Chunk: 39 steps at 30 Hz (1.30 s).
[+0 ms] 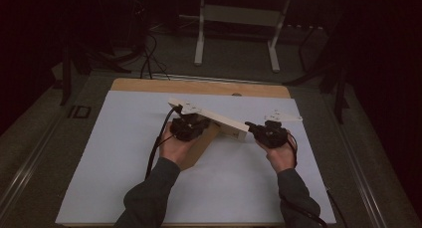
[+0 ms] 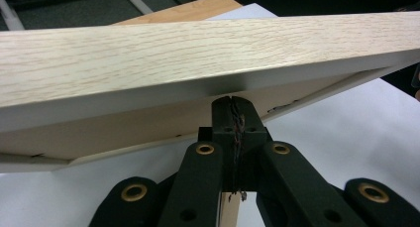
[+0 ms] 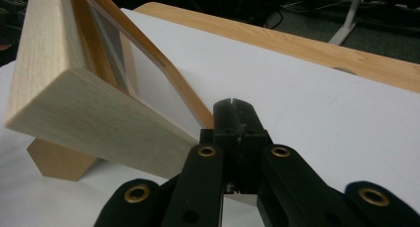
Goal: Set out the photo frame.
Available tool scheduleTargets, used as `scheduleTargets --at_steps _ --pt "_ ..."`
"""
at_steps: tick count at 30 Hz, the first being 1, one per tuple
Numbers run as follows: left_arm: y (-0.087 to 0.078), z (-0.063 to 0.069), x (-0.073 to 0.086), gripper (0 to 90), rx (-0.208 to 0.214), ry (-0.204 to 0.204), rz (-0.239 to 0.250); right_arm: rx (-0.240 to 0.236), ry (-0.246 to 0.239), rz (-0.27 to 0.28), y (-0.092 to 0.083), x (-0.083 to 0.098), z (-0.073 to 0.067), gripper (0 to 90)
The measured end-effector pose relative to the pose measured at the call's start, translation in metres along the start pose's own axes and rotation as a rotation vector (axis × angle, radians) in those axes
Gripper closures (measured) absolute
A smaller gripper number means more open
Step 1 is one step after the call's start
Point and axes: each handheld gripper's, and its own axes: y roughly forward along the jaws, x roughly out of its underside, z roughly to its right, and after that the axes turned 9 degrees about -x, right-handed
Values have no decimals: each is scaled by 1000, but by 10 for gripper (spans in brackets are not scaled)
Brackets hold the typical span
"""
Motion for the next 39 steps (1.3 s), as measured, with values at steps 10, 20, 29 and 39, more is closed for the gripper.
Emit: scheduleTargets --at_steps 10,20,29,39 --pt "5 5 -1 900 6 5 -10 -5 -7 -2 -1 -1 -1 900" --pt "5 7 -1 900 5 13 -13 -15 -17 -3 -2 -1 -4 900" --pt "7 14 -3 900 7 37 -19 -22 -21 -8 -2 -1 -6 900" --pt "9 19 -2 900 11 52 -24 -33 -26 -8 -2 1 -9 900"
